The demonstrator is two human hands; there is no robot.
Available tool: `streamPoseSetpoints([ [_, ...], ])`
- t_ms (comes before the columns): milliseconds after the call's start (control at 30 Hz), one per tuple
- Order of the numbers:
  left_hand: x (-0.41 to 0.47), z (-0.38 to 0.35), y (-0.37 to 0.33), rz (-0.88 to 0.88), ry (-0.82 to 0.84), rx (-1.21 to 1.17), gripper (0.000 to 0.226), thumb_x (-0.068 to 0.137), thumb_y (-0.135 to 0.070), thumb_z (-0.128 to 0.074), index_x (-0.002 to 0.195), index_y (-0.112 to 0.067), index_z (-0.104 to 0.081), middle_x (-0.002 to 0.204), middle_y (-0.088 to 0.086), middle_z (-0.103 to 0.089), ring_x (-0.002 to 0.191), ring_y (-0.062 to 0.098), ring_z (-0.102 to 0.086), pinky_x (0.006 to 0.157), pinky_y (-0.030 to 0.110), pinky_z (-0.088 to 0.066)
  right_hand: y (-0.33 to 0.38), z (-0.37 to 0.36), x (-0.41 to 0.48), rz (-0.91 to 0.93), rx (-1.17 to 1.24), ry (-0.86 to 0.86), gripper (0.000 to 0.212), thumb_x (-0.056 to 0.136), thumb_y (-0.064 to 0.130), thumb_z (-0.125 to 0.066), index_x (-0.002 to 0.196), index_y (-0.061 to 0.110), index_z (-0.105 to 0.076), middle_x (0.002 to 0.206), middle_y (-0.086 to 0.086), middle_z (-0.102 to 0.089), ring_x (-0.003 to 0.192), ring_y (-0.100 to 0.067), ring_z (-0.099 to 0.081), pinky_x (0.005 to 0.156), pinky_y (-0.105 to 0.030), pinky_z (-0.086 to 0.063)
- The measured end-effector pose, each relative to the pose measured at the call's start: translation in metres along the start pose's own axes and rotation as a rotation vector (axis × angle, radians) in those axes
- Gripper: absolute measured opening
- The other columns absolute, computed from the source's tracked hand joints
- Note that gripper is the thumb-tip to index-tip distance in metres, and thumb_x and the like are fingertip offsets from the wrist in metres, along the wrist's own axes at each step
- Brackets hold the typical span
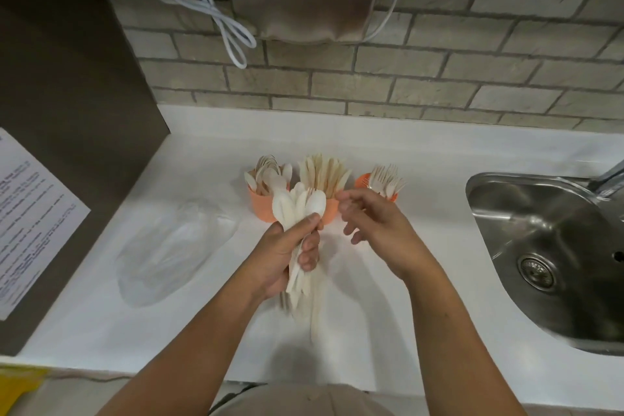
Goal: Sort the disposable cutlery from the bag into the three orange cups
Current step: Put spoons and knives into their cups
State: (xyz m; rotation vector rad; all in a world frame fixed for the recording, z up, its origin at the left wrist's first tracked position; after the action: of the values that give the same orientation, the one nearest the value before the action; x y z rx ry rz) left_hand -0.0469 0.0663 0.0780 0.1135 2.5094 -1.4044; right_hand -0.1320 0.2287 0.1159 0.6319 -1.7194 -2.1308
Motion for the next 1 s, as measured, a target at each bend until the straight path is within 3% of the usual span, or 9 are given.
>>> streamPoseSetpoints([
  [167,0.004,0.0,-0.002,-0.013,0.065,0.108,0.037,0.095,-0.047,-0.065,0.079,-0.014,-0.064,0.057,0.0,-0.042,0.043,0.012,-0.031,0.049,0.027,-0.026,0.006,-0.032,0.011,0.132,-0.01,-0.123,0.003,0.097,0.015,-0.07,0.095,0.013,-0.071,0.08,-0.011,-0.071,0.068,-0.014,-0.07,0.065,-0.026,-0.051],
  [267,0.008,0.008,-0.003,-0.023,0.08,0.059,0.034,0.096,-0.044,-0.064,0.097,-0.01,-0.066,0.064,0.003,-0.044,0.044,0.011,-0.03,0.047,0.025,-0.028,0.001,-0.029,0.018,0.103,0.13,-0.245,0.01,0.1,0.01,-0.064,0.093,0.005,-0.07,0.074,-0.012,-0.072,0.067,-0.025,-0.073,0.065,-0.028,-0.054],
  [400,0.012,0.014,-0.003,-0.018,0.111,0.062,0.027,0.098,-0.039,-0.062,0.101,-0.015,-0.074,0.07,0.006,-0.049,0.043,0.01,-0.029,0.045,0.023,-0.03,0.007,-0.014,0.029,0.041,0.553,-0.406,0.013,0.104,0.007,-0.051,0.104,-0.002,-0.061,0.09,-0.032,-0.064,0.073,-0.034,-0.066,0.062,-0.036,-0.055],
  [467,0.015,0.019,-0.005,-0.005,0.143,0.076,0.021,0.096,-0.033,-0.067,0.102,-0.015,-0.075,0.068,0.006,-0.048,0.042,0.009,-0.029,0.045,0.023,-0.03,0.014,-0.002,0.035,0.02,0.776,-0.435,0.016,0.104,0.001,-0.043,0.11,0.004,-0.057,0.079,-0.02,-0.059,0.057,-0.026,-0.056,0.05,-0.029,-0.048],
  [600,0.023,0.024,-0.01,0.07,0.214,0.125,0.018,0.082,-0.023,-0.074,0.097,-0.013,-0.072,0.057,0.001,-0.035,0.038,0.007,-0.025,0.044,0.021,-0.023,0.029,0.014,0.047,-0.014,0.42,-0.298,0.028,0.108,0.02,-0.038,0.114,0.007,-0.063,0.068,-0.008,-0.042,0.042,-0.015,-0.027,0.042,-0.02,-0.023],
  [733,0.034,0.024,-0.017,0.119,0.286,0.198,0.017,0.079,-0.022,-0.074,0.094,-0.014,-0.07,0.055,-0.001,-0.031,0.038,0.006,-0.024,0.044,0.021,-0.02,0.038,-0.006,0.056,0.023,-0.152,-0.042,0.056,0.101,0.06,-0.041,0.1,0.014,-0.072,0.056,0.009,-0.053,0.045,-0.002,-0.047,0.05,-0.015,-0.036],
  [800,0.041,0.023,-0.019,0.13,0.305,0.215,0.016,0.08,-0.023,-0.073,0.093,-0.015,-0.07,0.056,0.0,-0.031,0.038,0.007,-0.023,0.045,0.021,-0.02,0.037,-0.013,0.061,0.085,-0.226,0.025,0.049,0.1,0.052,-0.054,0.089,0.008,-0.071,0.057,0.01,-0.061,0.052,0.0,-0.053,0.058,-0.016,-0.039],
  [900,0.05,0.027,-0.019,0.16,0.306,0.206,0.014,0.08,-0.023,-0.071,0.093,-0.016,-0.071,0.056,0.001,-0.033,0.038,0.008,-0.024,0.044,0.02,-0.022,0.037,-0.015,0.067,0.089,-0.15,0.085,0.032,0.103,0.021,-0.062,0.084,-0.003,-0.07,0.053,0.007,-0.065,0.045,-0.001,-0.053,0.051,-0.01,-0.037],
  [1000,0.053,0.031,-0.016,0.197,0.31,0.178,0.008,0.085,-0.018,-0.068,0.092,-0.017,-0.072,0.055,0.001,-0.035,0.038,0.007,-0.025,0.043,0.02,-0.022,0.035,-0.01,0.076,0.072,-0.059,-0.034,0.022,0.101,0.012,-0.063,0.082,0.004,-0.071,0.053,0.011,-0.063,0.041,-0.002,-0.052,0.046,-0.01,-0.035],
])
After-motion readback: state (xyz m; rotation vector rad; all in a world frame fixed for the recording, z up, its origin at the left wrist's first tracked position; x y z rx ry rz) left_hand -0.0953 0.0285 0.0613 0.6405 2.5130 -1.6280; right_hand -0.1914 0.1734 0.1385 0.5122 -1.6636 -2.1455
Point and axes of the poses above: each hand's wrist, its own x-axis towards the middle knuckle, its own z-axis out of the back of the hand, y = z × x, the point moved 2 cm from there along x, towards the middle knuckle
